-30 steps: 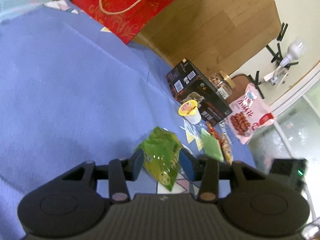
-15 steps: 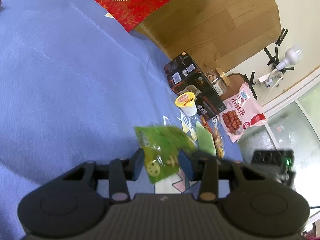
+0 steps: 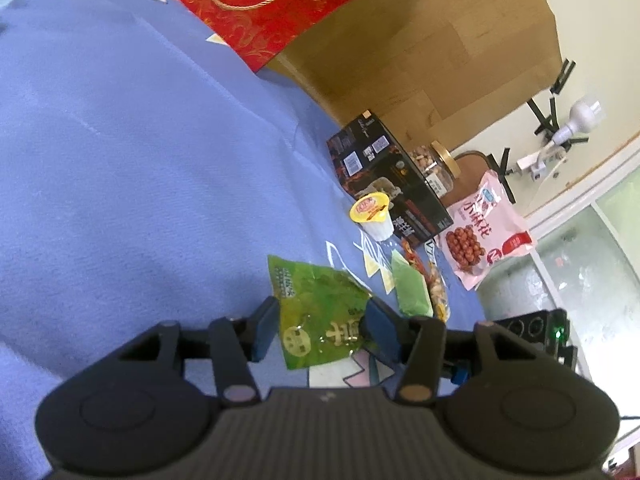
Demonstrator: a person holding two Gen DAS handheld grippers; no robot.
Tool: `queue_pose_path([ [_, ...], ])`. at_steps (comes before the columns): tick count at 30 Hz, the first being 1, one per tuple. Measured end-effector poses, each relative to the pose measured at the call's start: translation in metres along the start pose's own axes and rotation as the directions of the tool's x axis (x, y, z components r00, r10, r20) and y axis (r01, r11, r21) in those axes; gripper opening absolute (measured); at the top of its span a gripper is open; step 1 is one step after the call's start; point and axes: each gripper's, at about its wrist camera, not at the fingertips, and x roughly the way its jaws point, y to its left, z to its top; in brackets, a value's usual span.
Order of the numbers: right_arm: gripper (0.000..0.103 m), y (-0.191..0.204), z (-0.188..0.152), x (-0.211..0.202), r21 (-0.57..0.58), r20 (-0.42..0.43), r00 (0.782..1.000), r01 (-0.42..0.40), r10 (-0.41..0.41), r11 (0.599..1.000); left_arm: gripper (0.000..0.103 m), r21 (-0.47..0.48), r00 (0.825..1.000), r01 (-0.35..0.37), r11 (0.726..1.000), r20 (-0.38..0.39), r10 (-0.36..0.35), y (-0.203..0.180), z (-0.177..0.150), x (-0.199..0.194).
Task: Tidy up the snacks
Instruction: 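Grasp the green translucent pack with the right gripper and lift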
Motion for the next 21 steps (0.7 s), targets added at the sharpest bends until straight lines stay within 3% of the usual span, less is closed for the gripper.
queue_pose_path([
  [6, 0.018, -0.027, 0.004, -0.035, 0.187, 0.093, 0.992, -0.105, 0.089, 0.977, 0.053, -0.045, 1.0, 0.024, 0.999, 0.008, -0.023, 0.005, 0.002, -0.006],
  [12, 0.018, -0.028, -0.005, -0.049, 0.19, 0.125, 0.985, -0.14, 0.117, 0.972, 0.054, -0.119, 0.986, 0.154, 0.981, -0.044, -0.161, -0.003, 0.003, 0.012],
  [13, 0.018, -0.027, -0.006, -0.05, 0.185, 0.122, 0.985, -0.143, 0.122, 0.972, 0.05, -0.103, 0.985, 0.158, 0.982, -0.054, -0.164, -0.01, 0.002, 0.017],
  [15, 0.018, -0.021, -0.008, -0.052, 0.153, 0.121, 0.985, -0.137, 0.119, 0.979, 0.023, -0.053, 0.984, 0.152, 0.987, -0.084, -0.157, -0.023, -0.002, 0.028],
  [16, 0.018, -0.02, -0.006, -0.052, 0.135, 0.129, 0.985, -0.132, 0.115, 0.982, 0.017, -0.026, 0.985, 0.136, 0.99, -0.104, -0.137, -0.03, -0.002, 0.034],
  [21, 0.018, -0.009, 0.01, -0.07, 0.012, 0.195, 0.979, -0.058, 0.055, 0.998, 0.015, 0.063, 0.984, 0.138, 0.988, -0.123, -0.129, -0.06, 0.015, 0.052],
])
